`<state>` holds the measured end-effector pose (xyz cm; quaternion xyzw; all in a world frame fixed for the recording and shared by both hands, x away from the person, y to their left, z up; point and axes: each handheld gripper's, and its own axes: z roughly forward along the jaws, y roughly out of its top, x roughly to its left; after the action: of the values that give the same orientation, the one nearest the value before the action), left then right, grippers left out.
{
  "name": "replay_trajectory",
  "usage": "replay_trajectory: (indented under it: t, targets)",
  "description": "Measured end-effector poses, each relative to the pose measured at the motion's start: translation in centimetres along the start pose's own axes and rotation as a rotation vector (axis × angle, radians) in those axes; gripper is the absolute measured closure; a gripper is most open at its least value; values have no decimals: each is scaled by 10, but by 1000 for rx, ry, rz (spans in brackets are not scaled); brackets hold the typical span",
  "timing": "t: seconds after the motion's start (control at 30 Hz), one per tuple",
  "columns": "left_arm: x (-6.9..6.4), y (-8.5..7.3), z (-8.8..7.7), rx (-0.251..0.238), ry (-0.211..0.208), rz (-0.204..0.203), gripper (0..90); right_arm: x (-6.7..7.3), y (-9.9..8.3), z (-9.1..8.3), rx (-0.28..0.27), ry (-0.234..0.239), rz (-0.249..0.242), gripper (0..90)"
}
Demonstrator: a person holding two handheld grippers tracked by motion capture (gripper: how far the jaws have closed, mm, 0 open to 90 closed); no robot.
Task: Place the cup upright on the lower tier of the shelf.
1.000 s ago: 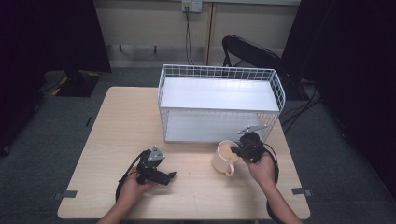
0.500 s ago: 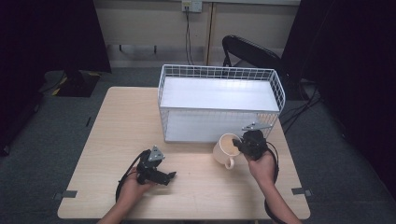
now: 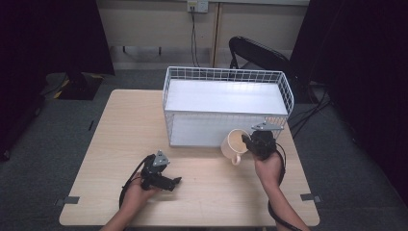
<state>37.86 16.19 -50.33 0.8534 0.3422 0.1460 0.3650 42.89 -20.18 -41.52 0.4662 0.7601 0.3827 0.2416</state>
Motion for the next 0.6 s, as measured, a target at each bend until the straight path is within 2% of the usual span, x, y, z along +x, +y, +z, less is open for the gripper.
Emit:
replay_trajectory:
  t: [0.33,0.6]
  targets:
    - [0,0,0,0,0,0,30,-4,0,6,-33,-44,20,827]
    - [0,0,0,0,0,0,30,-1,2,13,-60,-67,25,827]
